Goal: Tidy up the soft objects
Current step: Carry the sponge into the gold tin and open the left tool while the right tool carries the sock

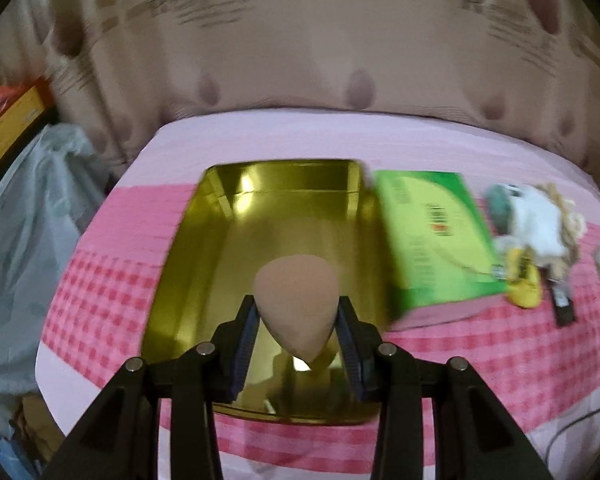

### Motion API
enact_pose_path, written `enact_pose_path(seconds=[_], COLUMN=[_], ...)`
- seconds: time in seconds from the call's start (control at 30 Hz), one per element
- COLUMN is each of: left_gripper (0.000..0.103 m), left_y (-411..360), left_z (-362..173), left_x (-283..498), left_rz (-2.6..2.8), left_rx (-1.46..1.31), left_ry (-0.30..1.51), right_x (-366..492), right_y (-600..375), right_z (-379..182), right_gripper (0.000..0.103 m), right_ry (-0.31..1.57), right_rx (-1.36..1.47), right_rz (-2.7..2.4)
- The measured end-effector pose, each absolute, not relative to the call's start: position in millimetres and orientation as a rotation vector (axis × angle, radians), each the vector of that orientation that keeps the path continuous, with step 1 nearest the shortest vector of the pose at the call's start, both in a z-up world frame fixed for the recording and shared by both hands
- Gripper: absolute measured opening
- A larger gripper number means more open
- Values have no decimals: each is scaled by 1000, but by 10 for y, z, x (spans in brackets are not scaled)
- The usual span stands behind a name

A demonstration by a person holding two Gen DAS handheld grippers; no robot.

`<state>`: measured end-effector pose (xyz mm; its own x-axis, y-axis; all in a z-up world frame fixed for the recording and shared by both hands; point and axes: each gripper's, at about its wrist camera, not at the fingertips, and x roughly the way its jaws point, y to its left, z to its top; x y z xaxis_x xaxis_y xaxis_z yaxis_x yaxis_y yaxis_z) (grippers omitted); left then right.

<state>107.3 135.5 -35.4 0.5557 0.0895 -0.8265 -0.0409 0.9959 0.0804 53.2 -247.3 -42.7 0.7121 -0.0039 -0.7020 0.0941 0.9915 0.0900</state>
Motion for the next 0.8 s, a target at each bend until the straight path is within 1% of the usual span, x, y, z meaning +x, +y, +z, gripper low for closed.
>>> enact_pose_path(seconds=[0.27,0.4,0.8], left_gripper=[39,39,41], left_y=[1861,1914,1950], left_z=[-675,-796,-929], left_x=[1139,1177,1218], left_rz=[146,143,164], left_rx=[18,0,14], left_ry=[1014,1029,1069], right_x=[455,405,370], right_y=[-2322,-2215,-1711], right_z=[-335,-328,-171], right_gripper=[15,15,15], right_ry=[738,745,727], right_rx=[93,103,29], right_rz=[-85,-68,1])
